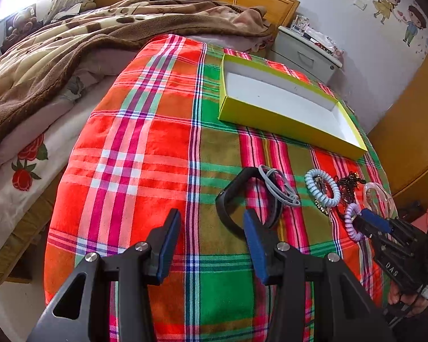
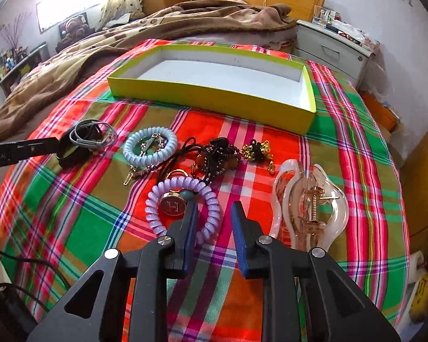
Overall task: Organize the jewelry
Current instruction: 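Grasp the lavender coil hair tie with the right tool while the left tool grasps the black watch band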
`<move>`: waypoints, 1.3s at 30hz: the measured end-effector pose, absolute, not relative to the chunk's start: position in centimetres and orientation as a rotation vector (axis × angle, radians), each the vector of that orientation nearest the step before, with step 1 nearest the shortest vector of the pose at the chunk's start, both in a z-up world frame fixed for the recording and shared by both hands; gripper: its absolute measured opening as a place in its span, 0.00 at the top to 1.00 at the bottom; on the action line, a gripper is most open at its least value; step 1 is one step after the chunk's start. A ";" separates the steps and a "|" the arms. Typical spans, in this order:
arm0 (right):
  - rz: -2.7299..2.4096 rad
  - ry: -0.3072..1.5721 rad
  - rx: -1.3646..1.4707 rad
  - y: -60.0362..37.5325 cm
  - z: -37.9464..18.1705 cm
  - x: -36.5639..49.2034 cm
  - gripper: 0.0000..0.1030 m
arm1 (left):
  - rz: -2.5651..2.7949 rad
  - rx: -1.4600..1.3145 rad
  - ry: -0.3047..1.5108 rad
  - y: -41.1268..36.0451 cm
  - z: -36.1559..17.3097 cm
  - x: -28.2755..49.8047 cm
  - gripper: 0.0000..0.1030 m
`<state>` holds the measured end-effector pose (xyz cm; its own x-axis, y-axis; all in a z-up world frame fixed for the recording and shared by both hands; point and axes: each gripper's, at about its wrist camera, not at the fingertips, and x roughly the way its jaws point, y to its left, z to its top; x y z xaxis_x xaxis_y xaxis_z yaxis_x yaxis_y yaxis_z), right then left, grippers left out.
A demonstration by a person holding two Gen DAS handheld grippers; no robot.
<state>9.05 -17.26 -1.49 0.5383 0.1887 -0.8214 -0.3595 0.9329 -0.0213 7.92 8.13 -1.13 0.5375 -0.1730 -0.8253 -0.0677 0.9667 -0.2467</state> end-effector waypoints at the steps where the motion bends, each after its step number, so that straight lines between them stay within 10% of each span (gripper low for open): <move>1: 0.331 0.946 -0.195 -17.3 -1.5 9.0 0.77 | -0.065 -0.262 1.008 8.2 -1.2 8.0 0.54; 3: 0.334 0.946 -0.182 -17.4 -1.5 9.1 0.90 | -0.060 -0.263 1.009 8.3 -1.2 8.2 0.54; 33: 0.310 0.826 0.046 -19.2 1.4 9.7 0.91 | -0.121 -0.085 1.047 5.2 -1.6 11.9 0.55; 39: 0.316 0.821 0.058 -19.2 1.6 9.8 0.91 | -0.121 -0.049 1.046 4.7 -1.6 11.7 0.72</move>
<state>9.82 -19.22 1.57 0.6375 0.2988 -0.7102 -0.2544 0.9517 0.1721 11.73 4.68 -1.59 0.4953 -0.1228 -0.8600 0.0763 0.9923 -0.0977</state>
